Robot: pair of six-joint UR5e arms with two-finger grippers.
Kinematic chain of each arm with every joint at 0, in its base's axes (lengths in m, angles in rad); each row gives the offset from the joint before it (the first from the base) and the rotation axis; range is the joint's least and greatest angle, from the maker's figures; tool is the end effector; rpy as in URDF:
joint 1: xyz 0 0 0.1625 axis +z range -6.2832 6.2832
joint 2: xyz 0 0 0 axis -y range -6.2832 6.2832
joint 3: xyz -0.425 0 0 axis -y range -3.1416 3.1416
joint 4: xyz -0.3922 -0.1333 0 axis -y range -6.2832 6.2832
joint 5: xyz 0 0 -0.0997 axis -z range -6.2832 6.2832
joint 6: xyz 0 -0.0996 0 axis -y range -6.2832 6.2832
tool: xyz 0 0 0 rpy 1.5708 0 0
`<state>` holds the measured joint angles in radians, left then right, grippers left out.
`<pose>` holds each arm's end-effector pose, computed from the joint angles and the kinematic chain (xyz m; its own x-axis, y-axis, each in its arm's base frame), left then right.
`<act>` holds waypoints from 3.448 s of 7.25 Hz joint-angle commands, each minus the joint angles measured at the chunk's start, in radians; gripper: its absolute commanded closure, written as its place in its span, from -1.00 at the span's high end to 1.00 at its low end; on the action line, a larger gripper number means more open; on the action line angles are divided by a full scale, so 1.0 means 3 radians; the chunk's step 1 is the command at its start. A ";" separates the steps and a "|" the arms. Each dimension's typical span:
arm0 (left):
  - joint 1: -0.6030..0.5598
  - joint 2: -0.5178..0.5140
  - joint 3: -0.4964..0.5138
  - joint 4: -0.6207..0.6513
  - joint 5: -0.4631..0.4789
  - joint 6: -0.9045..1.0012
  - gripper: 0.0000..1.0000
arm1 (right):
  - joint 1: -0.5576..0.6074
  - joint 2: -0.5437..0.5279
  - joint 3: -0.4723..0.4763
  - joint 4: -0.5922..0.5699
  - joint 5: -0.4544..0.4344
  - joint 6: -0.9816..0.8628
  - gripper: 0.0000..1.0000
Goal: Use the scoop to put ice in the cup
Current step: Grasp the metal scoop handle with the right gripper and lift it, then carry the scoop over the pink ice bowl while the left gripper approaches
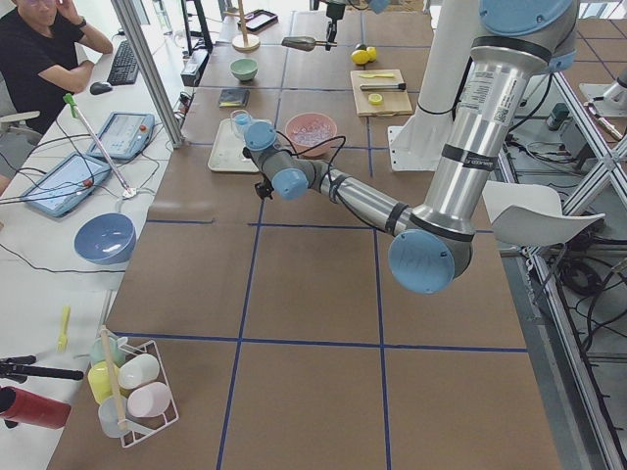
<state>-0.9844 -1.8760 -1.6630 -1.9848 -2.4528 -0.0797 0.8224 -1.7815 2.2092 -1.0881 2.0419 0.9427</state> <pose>0.2872 -0.5342 0.3873 0.2492 0.7698 -0.5876 -0.3623 0.6368 0.6806 -0.2071 -0.3525 0.3911 0.5781 -0.1469 0.8026 -0.0857 0.9673 0.2388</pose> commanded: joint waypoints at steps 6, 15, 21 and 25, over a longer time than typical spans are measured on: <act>0.0355 -0.0087 0.0036 -0.0792 0.0648 -0.0046 1.00 | 0.0050 0.0554 0.0025 -0.1409 -0.0180 -0.2586 -1.00; 0.1133 -0.0291 0.0419 -0.2066 0.1037 0.0146 1.00 | -0.0337 0.2940 -0.0388 -0.4291 -0.0890 -0.4042 -1.00; 0.1190 -0.0425 0.0604 -0.2076 0.1028 0.0225 1.00 | -0.0864 0.3775 -0.0930 -0.5310 -0.1579 -0.4430 -1.00; 0.1236 -0.0455 0.0614 -0.2076 0.1033 0.0225 1.00 | -0.1008 0.4107 -0.1498 -0.5540 -0.1765 -0.4497 -1.00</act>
<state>-0.6158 -2.0082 -1.4798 -2.6077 -2.1430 -0.0122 0.5223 -0.5849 1.7989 -2.7193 1.5168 -0.3921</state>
